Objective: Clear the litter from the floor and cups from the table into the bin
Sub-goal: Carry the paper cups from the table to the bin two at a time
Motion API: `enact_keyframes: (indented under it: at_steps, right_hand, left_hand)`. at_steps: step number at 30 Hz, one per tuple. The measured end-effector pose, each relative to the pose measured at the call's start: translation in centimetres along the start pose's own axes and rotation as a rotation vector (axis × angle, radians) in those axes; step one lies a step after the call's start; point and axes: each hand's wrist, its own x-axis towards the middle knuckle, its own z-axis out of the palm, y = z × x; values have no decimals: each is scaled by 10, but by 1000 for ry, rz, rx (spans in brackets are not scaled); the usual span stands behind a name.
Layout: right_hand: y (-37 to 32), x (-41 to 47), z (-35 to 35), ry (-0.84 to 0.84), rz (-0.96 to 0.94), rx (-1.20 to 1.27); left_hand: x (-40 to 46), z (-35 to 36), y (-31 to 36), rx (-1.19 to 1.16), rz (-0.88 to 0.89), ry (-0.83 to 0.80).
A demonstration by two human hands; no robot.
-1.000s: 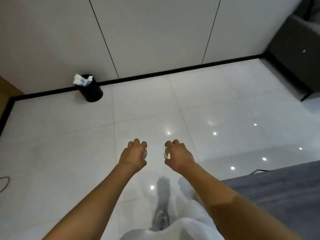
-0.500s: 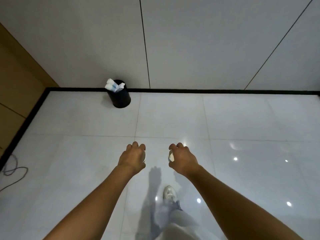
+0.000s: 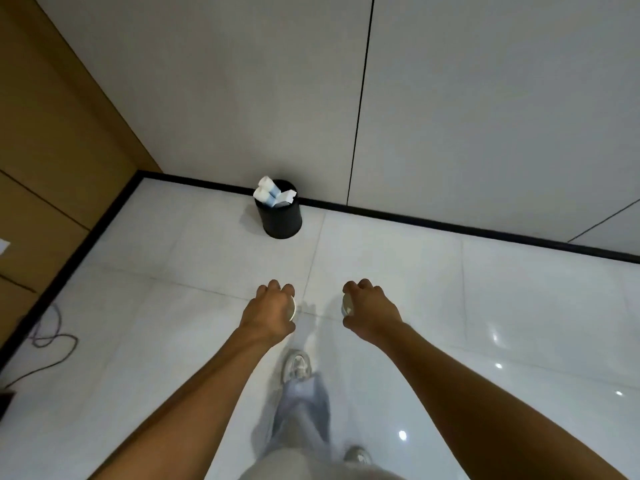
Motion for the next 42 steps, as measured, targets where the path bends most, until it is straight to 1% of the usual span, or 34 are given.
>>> enact_keyframes:
  at_steps: [9,13,18,24,29,35,38,42]
  right_hand:
    - [-81,148,-51,24,-18,41]
    - [-94,201,-70,-5,-21,20]
    - [-93,281,-96,-49,-34,1]
    - [-97,398,-148,-102,-71,-57]
    - [-122,496,-186,-142,-183,-125]
    - [-173,600,-196,-212,-327,-217]
    - [-204,647,-200,-250,-392,-266]
    - [-242,701,-202,-280,-424,-293]
  left_hand:
    - [132,-86,-66,-4,6,16]
    - [185,-111,-83,-25,-1,22]
    - [265,-135,-94,-47,-25,24]
    - [362,-174,-104,-161,-133,29]
    - [424,-203,-125,-263,-265,75]
    - [478,-221,-172,-395,-418,82]
    - [507,-230,-200,-422,-455,77]
    - [550,-247,-232,-485,-506,57]
